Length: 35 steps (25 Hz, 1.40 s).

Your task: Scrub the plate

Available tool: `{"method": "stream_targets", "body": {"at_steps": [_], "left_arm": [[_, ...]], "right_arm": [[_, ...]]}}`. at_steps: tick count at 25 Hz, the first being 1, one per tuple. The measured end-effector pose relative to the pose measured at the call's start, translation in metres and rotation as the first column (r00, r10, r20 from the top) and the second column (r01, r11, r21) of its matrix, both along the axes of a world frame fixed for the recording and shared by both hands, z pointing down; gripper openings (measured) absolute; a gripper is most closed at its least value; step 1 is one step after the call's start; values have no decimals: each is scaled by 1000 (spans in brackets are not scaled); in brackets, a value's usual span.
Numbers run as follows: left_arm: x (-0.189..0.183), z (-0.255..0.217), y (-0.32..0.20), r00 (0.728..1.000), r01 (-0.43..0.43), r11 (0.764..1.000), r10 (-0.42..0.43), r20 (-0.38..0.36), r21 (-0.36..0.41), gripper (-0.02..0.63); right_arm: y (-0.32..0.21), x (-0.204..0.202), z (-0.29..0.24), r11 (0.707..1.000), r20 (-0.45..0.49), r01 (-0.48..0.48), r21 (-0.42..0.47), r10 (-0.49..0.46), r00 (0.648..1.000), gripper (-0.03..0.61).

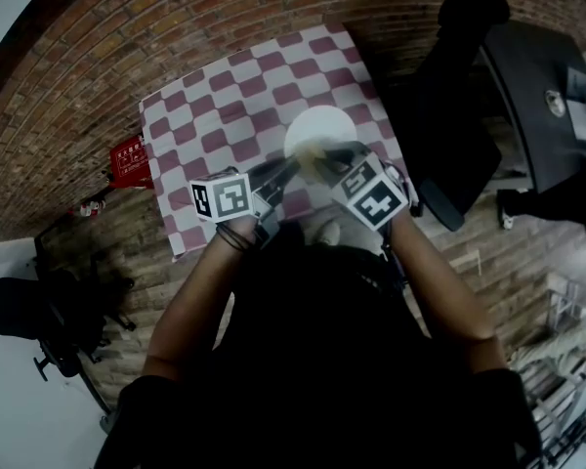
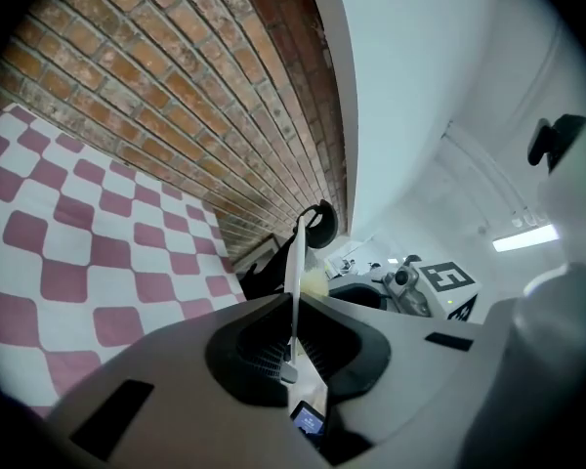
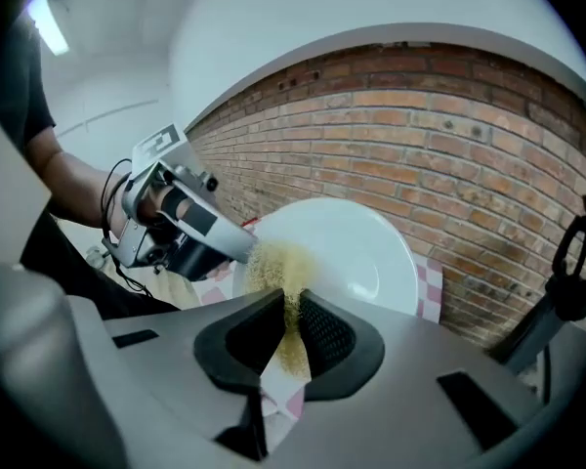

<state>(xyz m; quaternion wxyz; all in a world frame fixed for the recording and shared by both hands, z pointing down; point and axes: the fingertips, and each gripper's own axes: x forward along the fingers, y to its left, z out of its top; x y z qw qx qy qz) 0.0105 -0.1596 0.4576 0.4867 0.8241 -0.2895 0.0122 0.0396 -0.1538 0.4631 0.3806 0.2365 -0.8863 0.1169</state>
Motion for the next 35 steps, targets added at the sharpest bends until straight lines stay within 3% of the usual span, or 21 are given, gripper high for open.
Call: {"method": "stream_targets", "body": {"at_steps": [4,11,17,22,26,30,32,35], "left_arm": [[-6,10,7,1000,4,1000,-4,9,-20,25],[10,23,29,999,-43,997,42,-9,-68,26],[18,23,29,999,-50,996,49,-14,-73,26],[2,17,15,1000,-13,999,14,14,-36,25],[-16,15,4,997,-2,1000,2,77,2,25],[-32,11,-6,982,-18,996,2,186,85,20],[-34,7,-10,958,-69,985,21,287,159,20],[-34,3,-17,883,-173,948,29,469,267,20]], "right_arm": [[-3,28,26,998,-44,-43,-55,41,998,46],[-30,56,22,990,-76,-137,-14,136,988,46],[-24,23,5,996,-45,-75,36,77,996,44],[6,0,11,1000,-15,7,-1,-7,1000,44],[11,25,36,998,-48,-29,-62,26,999,44],[-18,68,39,989,-94,-144,-29,141,986,44],[-31,80,23,983,-69,-181,-13,180,981,44],[-49,87,-10,978,-25,-208,27,209,978,44]]}}
